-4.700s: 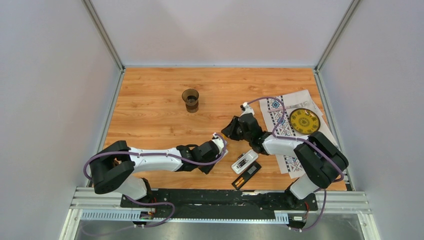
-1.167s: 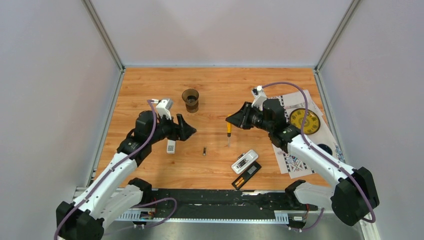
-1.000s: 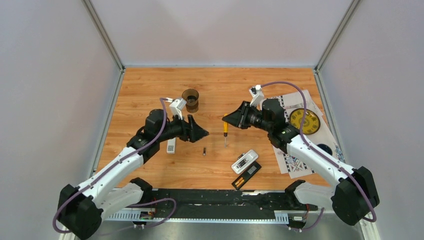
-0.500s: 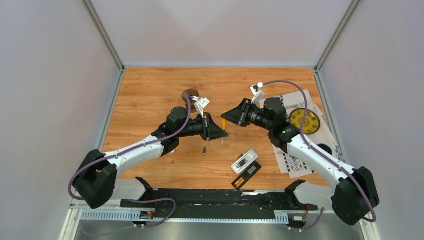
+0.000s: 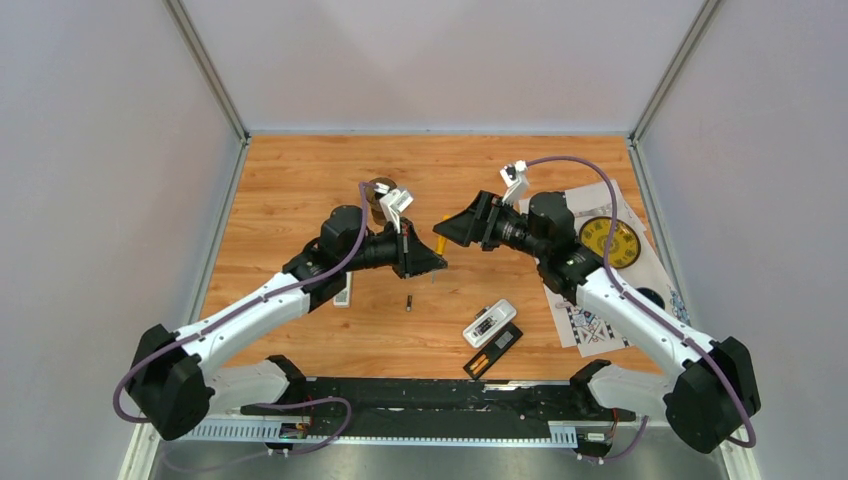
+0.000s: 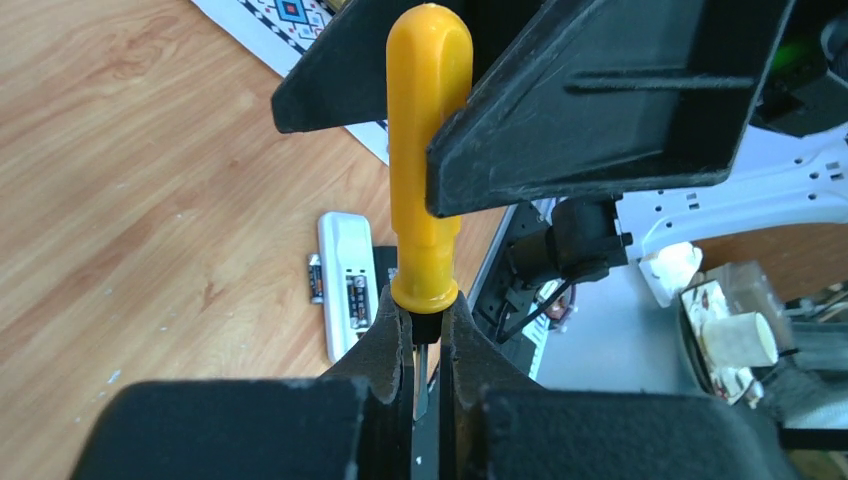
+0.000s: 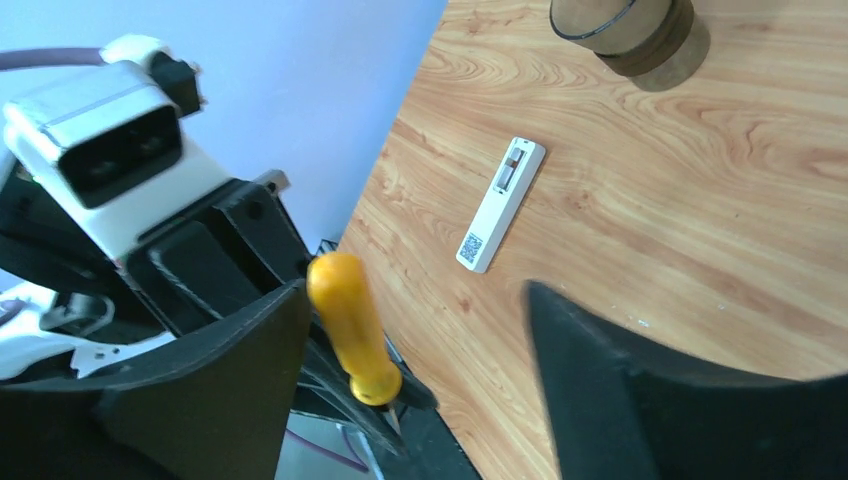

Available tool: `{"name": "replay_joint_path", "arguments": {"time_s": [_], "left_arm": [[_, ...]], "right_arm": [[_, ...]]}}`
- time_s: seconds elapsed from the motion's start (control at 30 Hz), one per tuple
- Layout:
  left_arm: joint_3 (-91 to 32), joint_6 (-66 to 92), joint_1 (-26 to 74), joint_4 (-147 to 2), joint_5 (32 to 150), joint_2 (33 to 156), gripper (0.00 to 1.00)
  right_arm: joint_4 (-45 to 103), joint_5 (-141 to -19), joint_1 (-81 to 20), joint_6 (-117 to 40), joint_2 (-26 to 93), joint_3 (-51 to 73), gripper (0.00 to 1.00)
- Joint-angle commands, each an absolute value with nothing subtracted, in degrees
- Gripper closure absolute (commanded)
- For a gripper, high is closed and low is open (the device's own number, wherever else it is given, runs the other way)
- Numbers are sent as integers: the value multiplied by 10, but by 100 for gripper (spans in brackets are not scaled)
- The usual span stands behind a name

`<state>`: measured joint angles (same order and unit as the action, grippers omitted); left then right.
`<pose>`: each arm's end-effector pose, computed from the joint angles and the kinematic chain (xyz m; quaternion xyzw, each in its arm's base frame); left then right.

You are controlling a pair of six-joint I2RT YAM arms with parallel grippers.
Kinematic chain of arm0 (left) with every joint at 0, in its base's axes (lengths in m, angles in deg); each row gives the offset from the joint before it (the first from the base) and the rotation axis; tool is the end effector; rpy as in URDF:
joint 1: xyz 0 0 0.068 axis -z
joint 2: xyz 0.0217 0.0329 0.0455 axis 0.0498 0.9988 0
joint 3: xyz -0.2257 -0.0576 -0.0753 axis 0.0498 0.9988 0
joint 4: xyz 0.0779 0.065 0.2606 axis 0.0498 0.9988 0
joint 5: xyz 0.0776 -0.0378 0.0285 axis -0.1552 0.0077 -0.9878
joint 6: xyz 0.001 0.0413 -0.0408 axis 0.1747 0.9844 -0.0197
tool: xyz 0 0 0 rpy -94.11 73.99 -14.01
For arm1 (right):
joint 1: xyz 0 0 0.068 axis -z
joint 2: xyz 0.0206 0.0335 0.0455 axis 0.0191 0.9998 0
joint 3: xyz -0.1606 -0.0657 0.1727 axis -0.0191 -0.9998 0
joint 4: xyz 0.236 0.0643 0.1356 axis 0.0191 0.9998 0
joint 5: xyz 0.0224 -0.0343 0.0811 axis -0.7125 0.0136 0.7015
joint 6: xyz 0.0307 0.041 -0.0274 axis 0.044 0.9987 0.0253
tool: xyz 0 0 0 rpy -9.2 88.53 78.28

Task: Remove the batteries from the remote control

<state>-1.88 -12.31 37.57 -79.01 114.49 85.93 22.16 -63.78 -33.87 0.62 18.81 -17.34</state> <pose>0.2159 -0.2126 0.2566 0.1902 0.7527 -0.5392 0.3265 0.2459 0.1787 0.2744 -0.0430 0.7744 0.5129 0.3681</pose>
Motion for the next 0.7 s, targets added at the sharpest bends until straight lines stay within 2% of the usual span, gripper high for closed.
{"name": "replay_joint_path", "arguments": {"time_s": [0.0, 0.07, 0.3, 0.47, 0.53, 0.6, 0.67], "left_arm": [[-55, -40, 378, -687, 1129, 818, 100], [-59, -29, 378, -669, 1128, 806, 100], [-78, 9, 378, -609, 1130, 777, 100], [-82, 16, 378, -597, 1128, 763, 100], [-83, 16, 378, -595, 1128, 761, 100], [-83, 15, 378, -596, 1132, 761, 100], [-83, 15, 378, -597, 1137, 761, 100]], "right_arm": [[219, -614, -341, -7, 169, -139, 7], [199, -596, -341, -6, 170, -139, 0], [106, -490, -341, 26, 191, -142, 0], [67, -464, -341, 51, 198, -156, 0], [62, -456, -342, 54, 202, -156, 9], [56, -445, -342, 59, 211, -155, 22], [54, -444, -346, 65, 216, -155, 24]]}}
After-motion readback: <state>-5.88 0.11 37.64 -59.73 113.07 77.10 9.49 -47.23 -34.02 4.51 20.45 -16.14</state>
